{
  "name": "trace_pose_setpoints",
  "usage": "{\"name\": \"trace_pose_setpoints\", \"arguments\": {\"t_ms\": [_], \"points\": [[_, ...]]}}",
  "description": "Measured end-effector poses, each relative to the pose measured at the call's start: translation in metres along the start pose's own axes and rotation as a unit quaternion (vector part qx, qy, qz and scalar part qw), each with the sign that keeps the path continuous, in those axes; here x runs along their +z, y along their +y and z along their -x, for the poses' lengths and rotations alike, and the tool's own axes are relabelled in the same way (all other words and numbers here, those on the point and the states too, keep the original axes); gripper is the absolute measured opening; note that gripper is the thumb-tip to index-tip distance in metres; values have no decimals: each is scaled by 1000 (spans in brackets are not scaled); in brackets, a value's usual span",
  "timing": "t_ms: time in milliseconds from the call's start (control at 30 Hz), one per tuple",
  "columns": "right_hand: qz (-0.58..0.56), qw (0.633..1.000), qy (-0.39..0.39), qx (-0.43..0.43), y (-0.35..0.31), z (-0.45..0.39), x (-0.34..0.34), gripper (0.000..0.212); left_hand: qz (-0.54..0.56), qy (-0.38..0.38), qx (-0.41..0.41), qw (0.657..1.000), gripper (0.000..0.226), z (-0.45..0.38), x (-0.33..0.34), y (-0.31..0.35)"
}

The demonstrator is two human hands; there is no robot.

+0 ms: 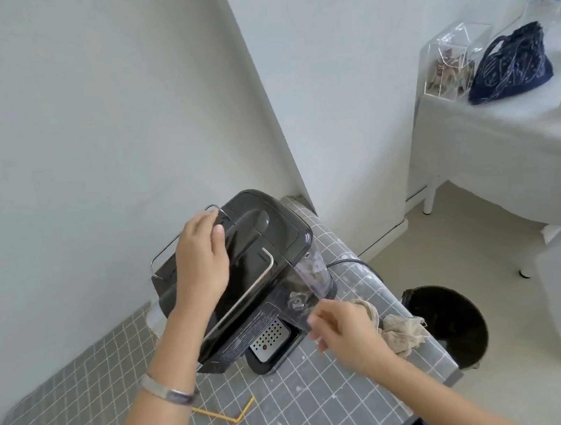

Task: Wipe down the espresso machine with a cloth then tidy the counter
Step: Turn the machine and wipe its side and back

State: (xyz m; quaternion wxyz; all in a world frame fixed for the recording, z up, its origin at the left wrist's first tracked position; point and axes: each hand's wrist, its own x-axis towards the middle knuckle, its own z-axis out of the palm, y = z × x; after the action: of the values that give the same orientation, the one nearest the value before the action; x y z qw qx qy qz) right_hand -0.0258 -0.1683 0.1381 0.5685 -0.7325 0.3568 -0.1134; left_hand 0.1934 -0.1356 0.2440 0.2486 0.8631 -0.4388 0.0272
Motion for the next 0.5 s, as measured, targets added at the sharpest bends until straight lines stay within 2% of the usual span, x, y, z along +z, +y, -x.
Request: {"name": "trace_pose_setpoints", "arguments": {"t_ms": [67,100,167,233,333,433,500], "points": [[126,990,62,33,49,2,-2,13,-21,-44,84,995,44,31,9,26],[185,980,47,64,71,1,0,18,-64,-69,125,988,46,42,16,35],[300,947,-29,113,109,-7,7,47,-185,-99,194,958,50,53,27,44],[348,931,-66,87,135,-15,19,60,-271,-125,227,927,51,53,30,45],[376,924,-70,31,156,-18,30,71,-298,-168,272,900,53,46,27,35],[404,914,-25,-20,166,-12,25,55,-277,-201,287,895,52,40,21,29],[395,917,-5,-58,171,-8,24,61,-249,-210,273,905,51,37,21,28]]}}
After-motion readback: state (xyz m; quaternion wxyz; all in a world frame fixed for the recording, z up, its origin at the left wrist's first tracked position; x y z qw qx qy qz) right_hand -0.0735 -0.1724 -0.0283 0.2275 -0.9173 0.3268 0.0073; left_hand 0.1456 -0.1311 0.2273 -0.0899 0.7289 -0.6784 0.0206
